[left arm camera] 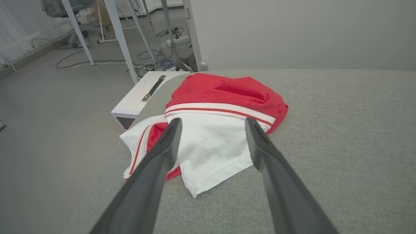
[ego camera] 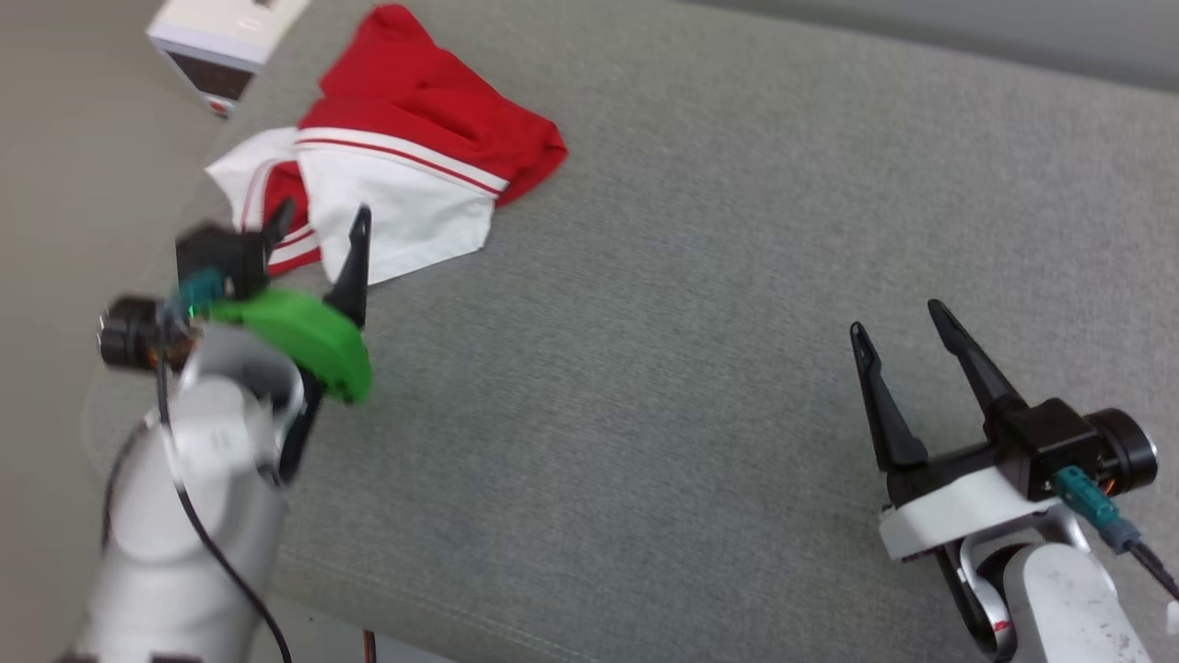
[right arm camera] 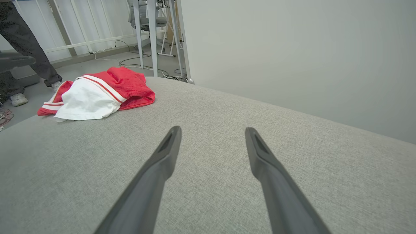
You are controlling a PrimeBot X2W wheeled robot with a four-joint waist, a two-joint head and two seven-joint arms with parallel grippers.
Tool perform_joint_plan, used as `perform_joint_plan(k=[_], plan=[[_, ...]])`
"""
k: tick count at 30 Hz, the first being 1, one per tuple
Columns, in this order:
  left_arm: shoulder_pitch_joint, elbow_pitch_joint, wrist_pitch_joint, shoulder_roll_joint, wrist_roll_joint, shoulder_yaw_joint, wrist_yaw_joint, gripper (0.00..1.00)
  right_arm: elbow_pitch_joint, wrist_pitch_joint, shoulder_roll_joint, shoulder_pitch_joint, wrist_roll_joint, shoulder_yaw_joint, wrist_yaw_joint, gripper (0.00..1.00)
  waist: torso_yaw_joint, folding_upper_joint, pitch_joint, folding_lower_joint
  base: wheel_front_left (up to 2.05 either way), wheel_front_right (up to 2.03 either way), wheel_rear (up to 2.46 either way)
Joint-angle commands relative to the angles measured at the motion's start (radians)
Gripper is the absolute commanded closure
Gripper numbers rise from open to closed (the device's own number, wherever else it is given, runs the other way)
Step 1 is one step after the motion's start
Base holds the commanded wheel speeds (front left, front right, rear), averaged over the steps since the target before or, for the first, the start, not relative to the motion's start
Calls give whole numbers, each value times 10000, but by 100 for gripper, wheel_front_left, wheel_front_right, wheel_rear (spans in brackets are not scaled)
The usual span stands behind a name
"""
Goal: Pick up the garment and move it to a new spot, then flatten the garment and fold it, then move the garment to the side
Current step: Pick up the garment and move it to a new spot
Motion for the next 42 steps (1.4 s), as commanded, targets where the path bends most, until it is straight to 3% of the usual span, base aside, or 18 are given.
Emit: perform_joint_plan(k=[1,8,14,18,24,25,26,33,38,42], plan=[[-714,241,636,294,-589,-378,-31,0,-195,72,-68,-190,-43,-2,-9,0,-1055,0,1343,-1,0,0,0],[-3086,1042,3966,2279,-3557,-1812,-36,0,-658,208,-167,-554,-3,130,-9,0,-1794,0,2272,-1,0,0,0],[-3887,1598,6127,3314,-5460,-2417,-37,0,-763,171,-145,-756,-27,259,-9,0,-2270,0,2793,-1,0,0,0],[-4081,1880,6649,3726,-5941,-2696,-37,0,-782,116,-151,-853,-34,268,-9,0,-2441,0,3052,-1,0,0,0],[-4123,2577,6867,3623,-6191,-2972,-37,0,-756,59,-141,-945,-72,267,-9,0,-2516,0,3252,-1,0,0,0],[-4098,2635,6947,3575,-6265,-3025,-37,57,-738,51,-138,-951,-74,262,-9,0,-2514,0,3250,-1,0,0,0],[-4060,2661,6970,3531,-6365,-3073,-37,100,-704,40,-133,-959,-75,258,-9,0,-2514,0,3230,-1,0,0,0],[-3835,2720,5280,3654,-6209,-3031,-37,100,-277,-107,-2,-887,-28,245,-9,0,-2481,0,2479,-1,0,0,0],[-3629,2550,3394,3943,-5655,-2875,16,100,191,-292,172,-661,85,160,-9,0,-2550,0,1432,-1,0,0,0],[-3389,1953,2572,4257,-5338,-2841,60,100,590,-428,396,-339,137,-181,-9,0,-2585,0,563,-1,0,0,0]])
